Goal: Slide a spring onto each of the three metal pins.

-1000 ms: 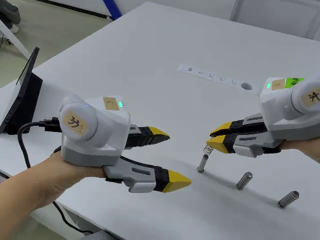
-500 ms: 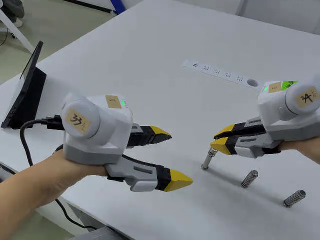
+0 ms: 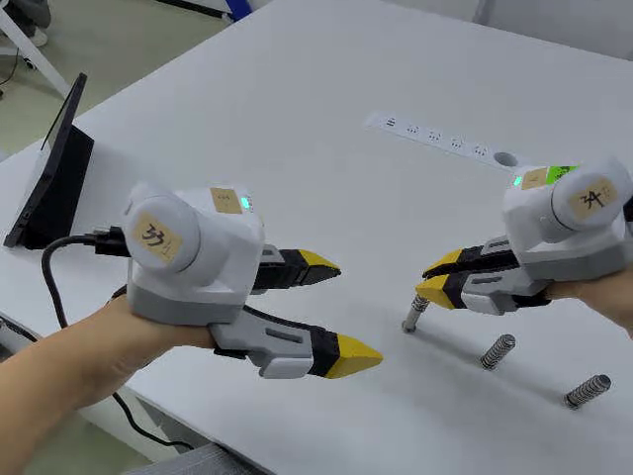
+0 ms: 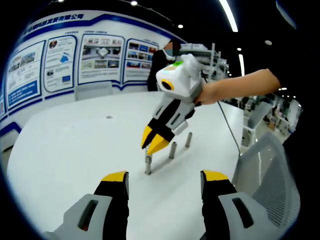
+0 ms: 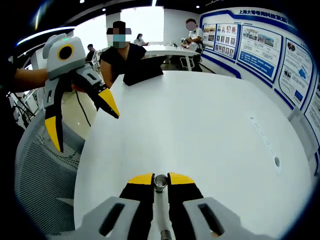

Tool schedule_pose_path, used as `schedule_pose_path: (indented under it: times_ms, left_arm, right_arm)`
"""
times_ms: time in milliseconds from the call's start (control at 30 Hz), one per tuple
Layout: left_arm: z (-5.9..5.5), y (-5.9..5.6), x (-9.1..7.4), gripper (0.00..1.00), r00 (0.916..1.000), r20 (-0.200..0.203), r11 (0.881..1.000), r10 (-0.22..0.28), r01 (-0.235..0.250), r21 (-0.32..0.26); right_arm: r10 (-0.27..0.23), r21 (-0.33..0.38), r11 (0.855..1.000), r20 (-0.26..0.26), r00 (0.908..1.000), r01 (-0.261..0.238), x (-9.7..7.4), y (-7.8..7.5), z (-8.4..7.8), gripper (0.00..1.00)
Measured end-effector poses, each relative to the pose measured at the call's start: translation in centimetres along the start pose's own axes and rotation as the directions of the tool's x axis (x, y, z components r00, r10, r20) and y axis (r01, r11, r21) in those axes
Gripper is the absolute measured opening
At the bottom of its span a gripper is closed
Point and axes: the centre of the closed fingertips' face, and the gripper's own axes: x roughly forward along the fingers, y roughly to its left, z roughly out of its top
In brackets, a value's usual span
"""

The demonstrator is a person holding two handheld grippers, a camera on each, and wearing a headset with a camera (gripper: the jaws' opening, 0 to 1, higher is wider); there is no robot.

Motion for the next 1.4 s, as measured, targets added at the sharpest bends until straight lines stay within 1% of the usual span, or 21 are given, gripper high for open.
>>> schedule_pose_path:
  times_ms: [67, 200, 433, 600, 733, 833, 967, 1233, 1400]
  left_arm:
    - [-0.1, 0.0, 0.0, 0.59, 1.0000, -0.002, 1.000, 0.001, -0.001, 0.000]
    - [-0.3, 0.0, 0.0, 0.59, 1.0000, -0.004, 1.000, -0.001, 0.001, -0.004]
    - [-0.5, 0.0, -0.2, 0.59, 1.0000, -0.004, 1.000, 0.001, -0.001, -0.015]
    - [-0.6, 0.0, -0.3, 0.59, 1.0000, 0.005, 1.000, 0.003, -0.003, -0.027]
    - [-0.8, 0.1, -0.3, 0.59, 1.0000, -0.001, 1.000, 0.007, -0.007, -0.024]
    - [-0.8, 0.1, -0.3, 0.59, 1.0000, 0.002, 1.000, 0.007, -0.007, -0.028]
    - [-0.8, 0.0, -0.2, 0.58, 1.0000, 0.008, 0.999, 0.005, -0.005, -0.038]
    - [-1.1, -0.3, -0.2, 0.58, 1.0000, -0.005, 0.999, 0.004, -0.004, -0.037]
    - [-1.1, -0.3, -0.2, 0.58, 1.0000, -0.004, 0.999, 0.003, -0.003, -0.039]
  right_arm:
    - [0.002, -0.009, 1.000, -0.015, 0.9999, -0.002, 0.3, 0.1, -0.3, 0.11]
    - [0.001, -0.006, 1.000, -0.028, 0.9996, -0.001, 0.9, 0.1, -0.7, 0.11]
    - [0.001, -0.001, 1.000, -0.045, 0.9990, -0.001, 1.3, 0.1, -1.1, 0.11]
    - [-0.001, 0.004, 1.000, -0.051, 0.9987, 0.001, 1.7, 0.1, -1.4, 0.11]
    - [-0.002, 0.002, 1.000, -0.056, 0.9984, 0.003, 2.0, 0.3, -1.6, 0.11]
    - [-0.003, -0.002, 1.000, -0.060, 0.9982, 0.003, 2.2, 0.3, -1.7, 0.11]
    - [-0.004, -0.005, 1.000, -0.067, 0.9977, 0.004, 2.5, 0.3, -2.2, 0.11]
    - [-0.007, -0.001, 1.000, -0.071, 0.9975, 0.006, 2.8, 0.0, -2.7, 0.11]
    - [-0.011, 0.001, 1.000, -0.069, 0.9976, 0.011, 2.8, -0.2, -2.7, 0.11]
